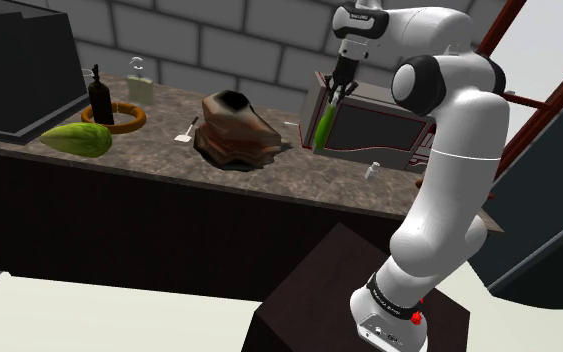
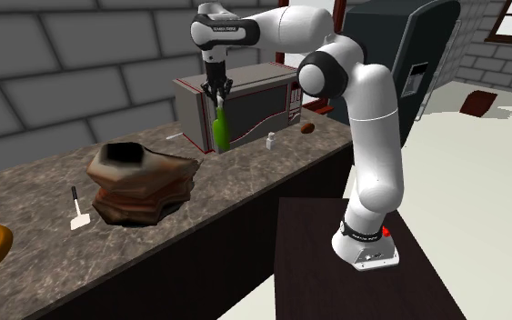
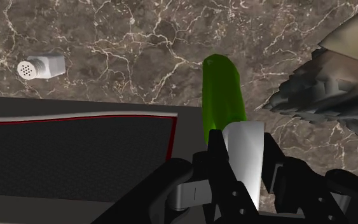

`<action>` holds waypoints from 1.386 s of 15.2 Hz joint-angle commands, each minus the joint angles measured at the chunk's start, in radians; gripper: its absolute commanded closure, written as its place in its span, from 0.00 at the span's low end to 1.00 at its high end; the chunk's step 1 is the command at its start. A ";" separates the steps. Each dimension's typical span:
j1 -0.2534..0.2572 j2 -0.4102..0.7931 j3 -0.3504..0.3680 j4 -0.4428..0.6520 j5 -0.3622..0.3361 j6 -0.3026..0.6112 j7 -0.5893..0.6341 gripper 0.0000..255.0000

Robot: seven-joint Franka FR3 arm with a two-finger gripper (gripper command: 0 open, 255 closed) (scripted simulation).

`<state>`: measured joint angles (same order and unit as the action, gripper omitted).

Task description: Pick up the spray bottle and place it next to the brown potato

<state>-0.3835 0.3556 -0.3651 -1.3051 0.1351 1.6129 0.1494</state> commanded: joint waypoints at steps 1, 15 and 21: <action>-0.003 0.007 0.000 0.031 0.002 -0.024 0.001 1.00; -0.143 -0.172 -0.107 -0.222 -0.049 0.050 -0.265 1.00; -0.221 -0.184 -0.160 -0.241 -0.049 0.054 -0.397 1.00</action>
<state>-0.5898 0.1751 -0.5155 -1.5446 0.0868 1.6690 -0.2222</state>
